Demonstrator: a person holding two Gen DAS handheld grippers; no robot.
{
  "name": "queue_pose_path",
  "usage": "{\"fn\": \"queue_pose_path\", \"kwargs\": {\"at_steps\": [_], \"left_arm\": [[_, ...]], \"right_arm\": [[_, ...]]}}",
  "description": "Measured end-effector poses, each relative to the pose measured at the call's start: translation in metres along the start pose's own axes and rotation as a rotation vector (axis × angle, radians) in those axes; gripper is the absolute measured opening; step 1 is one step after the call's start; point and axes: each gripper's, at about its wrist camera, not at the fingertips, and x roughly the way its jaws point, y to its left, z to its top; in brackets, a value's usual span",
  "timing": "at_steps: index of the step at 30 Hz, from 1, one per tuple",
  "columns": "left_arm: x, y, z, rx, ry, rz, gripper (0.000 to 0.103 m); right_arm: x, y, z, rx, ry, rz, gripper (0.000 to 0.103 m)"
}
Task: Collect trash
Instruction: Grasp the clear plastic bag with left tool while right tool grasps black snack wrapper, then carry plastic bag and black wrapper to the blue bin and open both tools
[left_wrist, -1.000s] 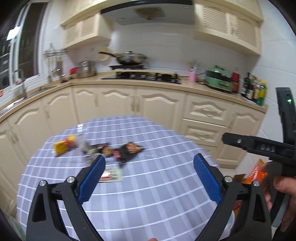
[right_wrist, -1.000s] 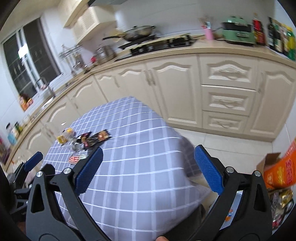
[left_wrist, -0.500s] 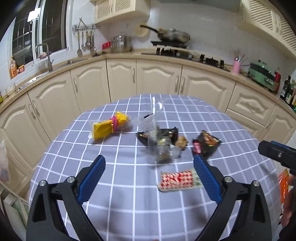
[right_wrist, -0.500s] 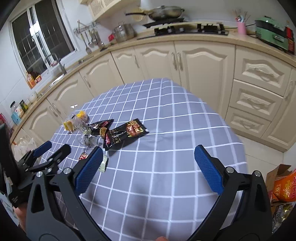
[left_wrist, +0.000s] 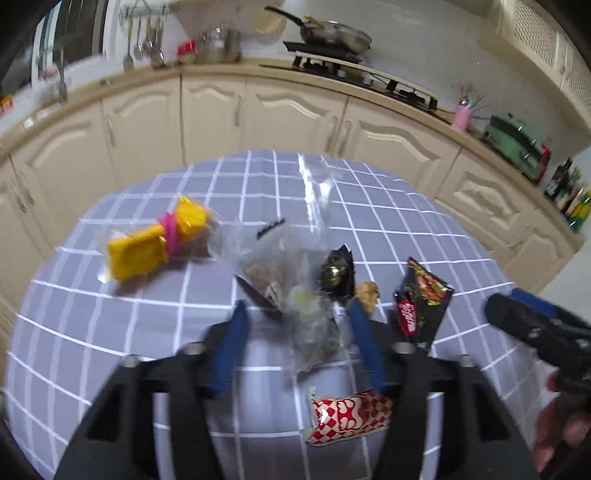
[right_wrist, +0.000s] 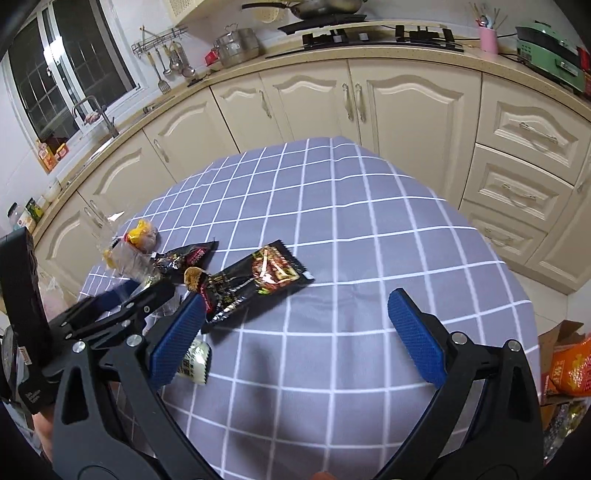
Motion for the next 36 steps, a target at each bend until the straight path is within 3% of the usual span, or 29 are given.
{"fn": "queue_pose_path", "kwargs": {"at_steps": [1, 4, 7, 11, 13, 15, 17, 20, 24, 30, 31, 33, 36], "left_arm": [[0.0, 0.004, -0.001, -0.018, 0.005, -0.023, 0.029], [-0.006, 0.006, -0.007, -0.02, -0.013, -0.034, 0.029], [-0.018, 0.007, -0.011, -0.006, -0.052, 0.007, 0.029], [-0.024, 0.014, -0.012, -0.04, -0.065, 0.01, 0.029], [-0.025, 0.018, -0.014, -0.059, -0.065, 0.01, 0.029], [-0.026, 0.021, -0.014, -0.07, -0.063, 0.008, 0.029], [-0.027, 0.022, -0.014, -0.071, -0.065, 0.006, 0.029], [-0.029, 0.02, -0.015, -0.058, -0.072, 0.004, 0.03], [-0.029, 0.02, -0.016, -0.05, -0.071, 0.0, 0.03], [-0.029, 0.021, -0.016, -0.062, -0.069, -0.008, 0.03], [-0.028, 0.021, -0.016, -0.063, -0.067, -0.011, 0.03], [-0.027, 0.023, -0.016, -0.062, -0.064, -0.013, 0.03], [-0.027, 0.024, -0.015, -0.065, -0.065, -0.021, 0.03]], "right_arm": [[0.005, 0.006, 0.001, -0.003, 0.008, -0.001, 0.097], [0.019, 0.021, 0.002, -0.01, 0.037, -0.016, 0.097], [0.034, 0.035, 0.002, -0.009, 0.056, -0.035, 0.097], [0.054, 0.049, -0.001, -0.056, 0.06, -0.148, 0.096], [0.052, 0.054, -0.005, -0.1, 0.053, -0.178, 0.087], [0.046, 0.052, -0.008, -0.129, 0.042, -0.184, 0.057], [0.041, 0.046, -0.01, -0.141, 0.04, -0.167, 0.045], [0.035, 0.039, -0.012, -0.143, 0.043, -0.126, 0.043], [0.033, 0.039, -0.009, -0.13, 0.029, -0.114, 0.06], [0.048, 0.043, 0.005, -0.1, 0.032, -0.128, 0.059], [0.049, 0.043, 0.006, -0.093, 0.031, -0.124, 0.057], [0.05, 0.042, 0.007, -0.098, 0.03, -0.135, 0.035], [0.047, 0.036, 0.007, -0.094, 0.027, -0.1, 0.029]]}}
